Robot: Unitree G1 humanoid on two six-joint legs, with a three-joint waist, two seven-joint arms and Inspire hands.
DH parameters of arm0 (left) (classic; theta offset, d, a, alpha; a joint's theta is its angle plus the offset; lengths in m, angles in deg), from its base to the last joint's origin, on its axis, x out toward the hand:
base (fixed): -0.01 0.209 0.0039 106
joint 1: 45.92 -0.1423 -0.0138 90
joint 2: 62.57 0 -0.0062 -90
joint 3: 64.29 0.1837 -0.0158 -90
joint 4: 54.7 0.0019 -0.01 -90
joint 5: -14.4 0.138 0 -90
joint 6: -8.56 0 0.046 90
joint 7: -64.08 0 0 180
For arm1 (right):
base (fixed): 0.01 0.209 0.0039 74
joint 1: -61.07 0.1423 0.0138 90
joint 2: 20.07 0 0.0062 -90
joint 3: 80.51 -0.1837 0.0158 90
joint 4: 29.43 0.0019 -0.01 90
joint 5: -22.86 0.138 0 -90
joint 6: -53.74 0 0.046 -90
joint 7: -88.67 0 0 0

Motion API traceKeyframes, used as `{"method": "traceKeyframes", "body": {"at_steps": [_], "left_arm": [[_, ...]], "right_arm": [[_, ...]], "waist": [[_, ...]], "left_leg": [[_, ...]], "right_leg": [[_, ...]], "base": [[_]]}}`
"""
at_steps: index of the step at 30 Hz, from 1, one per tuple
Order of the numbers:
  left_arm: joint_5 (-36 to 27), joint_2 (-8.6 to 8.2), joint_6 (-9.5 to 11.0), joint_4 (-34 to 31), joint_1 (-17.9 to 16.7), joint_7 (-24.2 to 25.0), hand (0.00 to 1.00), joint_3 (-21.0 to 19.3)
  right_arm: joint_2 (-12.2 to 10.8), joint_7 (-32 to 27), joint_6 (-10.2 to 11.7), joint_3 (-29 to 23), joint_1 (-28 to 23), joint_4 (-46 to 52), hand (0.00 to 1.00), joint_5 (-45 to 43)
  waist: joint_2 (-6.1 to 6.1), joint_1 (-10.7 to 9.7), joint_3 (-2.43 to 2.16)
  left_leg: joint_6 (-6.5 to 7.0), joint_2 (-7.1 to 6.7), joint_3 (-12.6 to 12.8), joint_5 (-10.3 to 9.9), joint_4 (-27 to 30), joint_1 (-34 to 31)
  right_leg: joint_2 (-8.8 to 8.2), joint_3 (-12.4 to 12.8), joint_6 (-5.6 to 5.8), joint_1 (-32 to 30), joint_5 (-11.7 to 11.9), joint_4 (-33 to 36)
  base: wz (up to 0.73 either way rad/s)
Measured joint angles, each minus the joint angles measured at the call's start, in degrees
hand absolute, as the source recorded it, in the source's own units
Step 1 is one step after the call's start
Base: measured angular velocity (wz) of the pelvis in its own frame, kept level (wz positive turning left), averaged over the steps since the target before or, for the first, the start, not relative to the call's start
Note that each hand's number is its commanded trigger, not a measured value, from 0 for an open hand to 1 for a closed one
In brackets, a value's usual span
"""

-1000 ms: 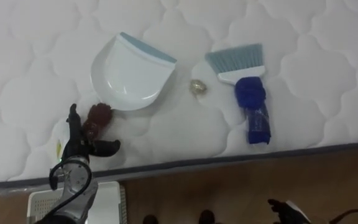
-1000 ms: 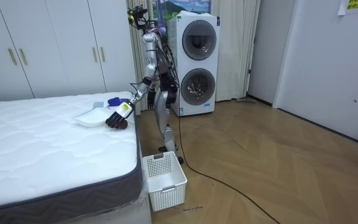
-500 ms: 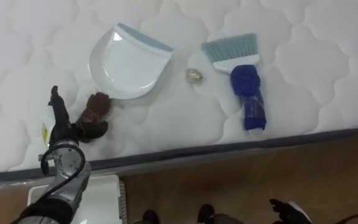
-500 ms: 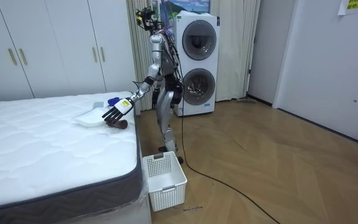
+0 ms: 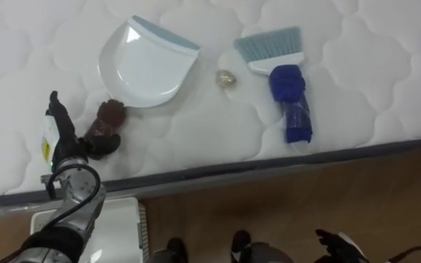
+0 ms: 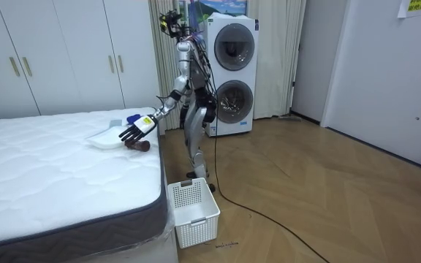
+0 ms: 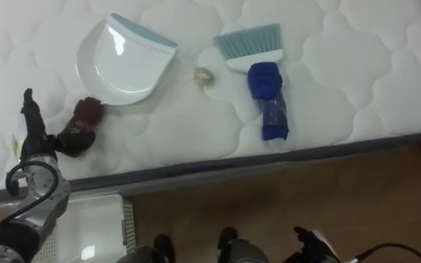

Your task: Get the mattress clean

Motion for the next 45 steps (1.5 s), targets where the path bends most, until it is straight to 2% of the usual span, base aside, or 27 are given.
{"method": "traceKeyframes", "body": {"at_steps": [14, 16, 18, 25, 30, 37, 41, 43, 44, 45], "left_arm": [[0.08, 0.07, -0.01, 0.43, 0.79, 1.77, 0.00, 1.13], [0.10, 0.09, -0.01, 1.04, 1.08, 2.31, 0.00, 1.11], [0.05, 0.47, -0.02, 2.03, 2.11, 2.95, 0.00, 0.97], [-0.02, 0.80, -0.20, 6.04, 5.44, 3.27, 0.00, 1.10], [-2.48, 0.85, -0.45, 8.03, 5.76, 5.03, 0.00, 1.85], [-2.87, 1.13, -0.43, 8.86, 6.08, 5.98, 0.00, 2.23], [-2.86, 2.18, -0.43, 8.85, 6.39, 7.49, 0.00, 2.22], [-2.90, 2.50, -0.44, 8.91, 6.45, 7.90, 0.51, 2.22], [-3.06, 2.63, -0.44, 9.02, 6.45, 8.17, 0.72, 2.22], [-3.62, 2.80, -0.50, 9.24, 6.47, 8.71, 1.00, 2.22]], "right_arm": [[-0.03, 0.57, 0.04, 1.07, -0.03, 0.02, 0.00, -0.02], [-0.12, 0.54, 0.01, 1.10, -0.03, 0.02, 0.00, -0.01], [-0.32, 0.49, 0.01, 1.12, -0.05, 0.07, 0.00, -0.11], [-0.29, -0.13, -0.61, 2.23, -0.13, 0.30, 0.00, -0.09], [0.09, -0.13, -1.76, 3.08, -1.68, 2.05, 0.00, 0.19], [0.27, 0.52, -1.82, 3.55, -2.27, 2.47, 0.00, -0.13], [0.38, 0.88, -1.83, 3.55, -2.36, 3.05, 0.00, -0.12], [0.44, 1.34, -1.89, 3.55, -2.70, 3.81, 0.00, -0.40], [0.51, 1.44, -1.87, 3.55, -3.07, 4.56, 0.00, -0.44], [0.55, 1.74, -1.85, 3.54, -3.09, 4.83, 0.00, -0.45]], "waist": [[-0.01, -0.72, 0.02], [-0.15, -0.73, 0.11], [-0.82, -0.78, 0.47], [-1.32, -1.90, 0.71], [-1.59, -3.77, 0.61], [-1.62, -3.92, 0.58], [-1.65, -3.97, 0.44], [-1.61, -4.07, 0.42], [-1.52, -4.23, 0.36], [-1.35, -4.44, 0.26]], "left_leg": [[-0.01, 0.10, 0.45, 0.01, 0.76, -1.31], [-0.01, 0.13, 0.53, 0.00, 0.83, -1.32], [-0.04, 0.08, 0.90, -0.08, 1.25, -1.63], [0.34, 0.06, 1.67, -1.09, 5.05, -5.27], [0.55, 0.17, 1.47, -2.42, 8.07, -6.84], [1.20, 1.13, 1.68, -3.74, 11.71, -8.75], [1.60, 1.33, 1.92, -4.17, 13.46, -10.12], [1.75, 1.59, 1.96, -4.33, 14.04, -10.40], [1.80, 1.74, 1.95, -4.37, 14.24, -10.53], [1.84, 1.82, 1.95, -4.40, 14.41, -10.64]], "right_leg": [[-0.08, 0.61, -0.42, -1.90, -0.21, 1.32], [-0.07, 0.70, -0.43, -1.94, -0.23, 1.46], [-0.30, 1.05, -0.56, -2.76, -0.61, 2.56], [-1.10, 2.16, -0.80, -7.29, -1.71, 7.16], [-1.65, 1.93, -0.89, -8.49, -2.93, 10.29], [-1.72, 2.42, -0.66, -10.17, -3.20, 12.79], [-1.81, 3.11, -0.55, -11.79, -3.21, 14.24], [-1.70, 3.14, -0.53, -11.96, -3.19, 14.46], [-1.65, 3.05, -0.54, -11.97, -3.16, 14.47], [-1.60, 3.01, -0.53, -12.00, -3.12, 14.47]], "base": [[-0.01], [0.00], [0.00], [-0.05], [0.02], [-0.04], [-0.07], [-0.03], [0.00], [0.00]]}}
